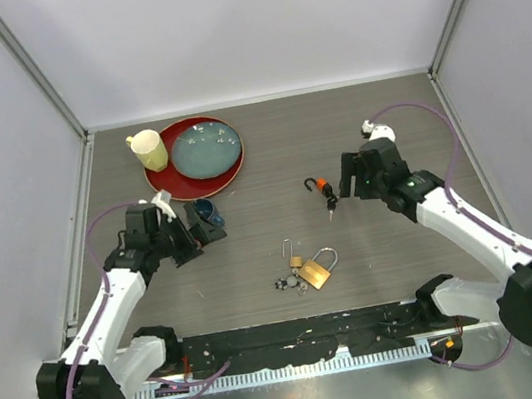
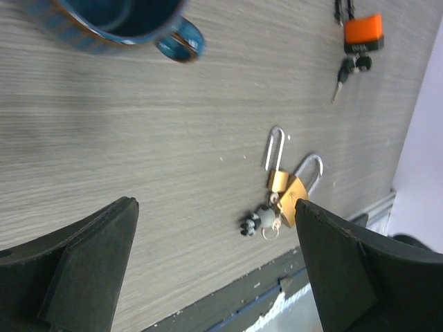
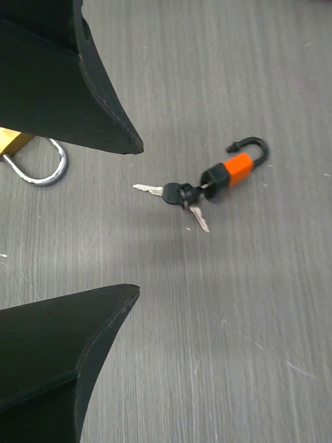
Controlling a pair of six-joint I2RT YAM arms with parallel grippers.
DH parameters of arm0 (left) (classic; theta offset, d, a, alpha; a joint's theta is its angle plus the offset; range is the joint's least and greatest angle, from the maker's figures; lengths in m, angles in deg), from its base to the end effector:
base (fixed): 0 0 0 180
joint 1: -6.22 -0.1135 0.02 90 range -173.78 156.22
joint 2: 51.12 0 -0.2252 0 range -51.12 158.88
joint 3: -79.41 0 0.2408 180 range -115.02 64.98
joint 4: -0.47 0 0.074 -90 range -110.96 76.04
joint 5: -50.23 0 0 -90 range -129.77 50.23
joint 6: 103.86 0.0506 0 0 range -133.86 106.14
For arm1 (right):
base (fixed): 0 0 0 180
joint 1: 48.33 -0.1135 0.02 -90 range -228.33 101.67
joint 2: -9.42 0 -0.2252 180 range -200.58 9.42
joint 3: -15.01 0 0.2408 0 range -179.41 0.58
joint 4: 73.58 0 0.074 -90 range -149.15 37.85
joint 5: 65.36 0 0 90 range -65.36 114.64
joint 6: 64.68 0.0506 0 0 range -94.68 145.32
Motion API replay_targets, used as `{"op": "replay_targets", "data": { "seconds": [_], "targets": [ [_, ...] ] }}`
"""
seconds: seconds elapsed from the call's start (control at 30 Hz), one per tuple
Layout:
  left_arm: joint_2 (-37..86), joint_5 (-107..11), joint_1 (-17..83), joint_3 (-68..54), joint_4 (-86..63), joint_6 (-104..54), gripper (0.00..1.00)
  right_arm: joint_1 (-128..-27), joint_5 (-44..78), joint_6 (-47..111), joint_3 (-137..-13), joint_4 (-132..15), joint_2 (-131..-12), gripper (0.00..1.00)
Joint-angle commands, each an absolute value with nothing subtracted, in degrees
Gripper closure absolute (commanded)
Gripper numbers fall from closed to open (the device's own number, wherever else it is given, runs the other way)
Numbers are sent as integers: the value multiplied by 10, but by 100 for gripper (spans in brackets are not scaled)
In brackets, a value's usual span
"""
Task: Lock with the key
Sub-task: Pick up the lock from the center of the board.
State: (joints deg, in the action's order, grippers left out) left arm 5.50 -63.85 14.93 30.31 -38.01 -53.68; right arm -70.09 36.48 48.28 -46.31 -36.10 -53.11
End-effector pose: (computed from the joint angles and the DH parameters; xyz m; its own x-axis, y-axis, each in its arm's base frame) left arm 0.2127 -0.0535 0.1836 -0.8141 -0.4668 -0.3456 -0.1340 0.7299 -0.6703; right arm 0.2391 0.0843 0.2310 -0.6181 0.1644 -0.7687 0.0293 0.9820 0.1864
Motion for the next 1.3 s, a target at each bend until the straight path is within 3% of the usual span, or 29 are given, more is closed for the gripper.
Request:
{"op": "replay_targets", "data": {
  "seconds": [0.0, 0.3, 0.67, 0.87, 1.2, 1.27],
  "targets": [
    [45, -677, 196, 267, -362, -528, 0, -751, 378, 465, -513, -325, -584, 20],
    [55, -641, 271, 223, -338, -554, 0, -777, 407, 424, -558, -344, -679, 23],
    [207, -683, 276, 167, -292, -515, 0, -772, 420, 375, -675, -362, -871, 23],
    [254, -690, 275, 127, -296, -485, 0, -758, 360, 367, -747, -341, -953, 37],
    [325, -686, 276, 45, -341, -449, 0, -756, 343, 361, -744, -291, -977, 47],
    [335, -684, 275, 39, -342, -446, 0, -756, 341, 362, -739, -289, -979, 57]
  ]
}}
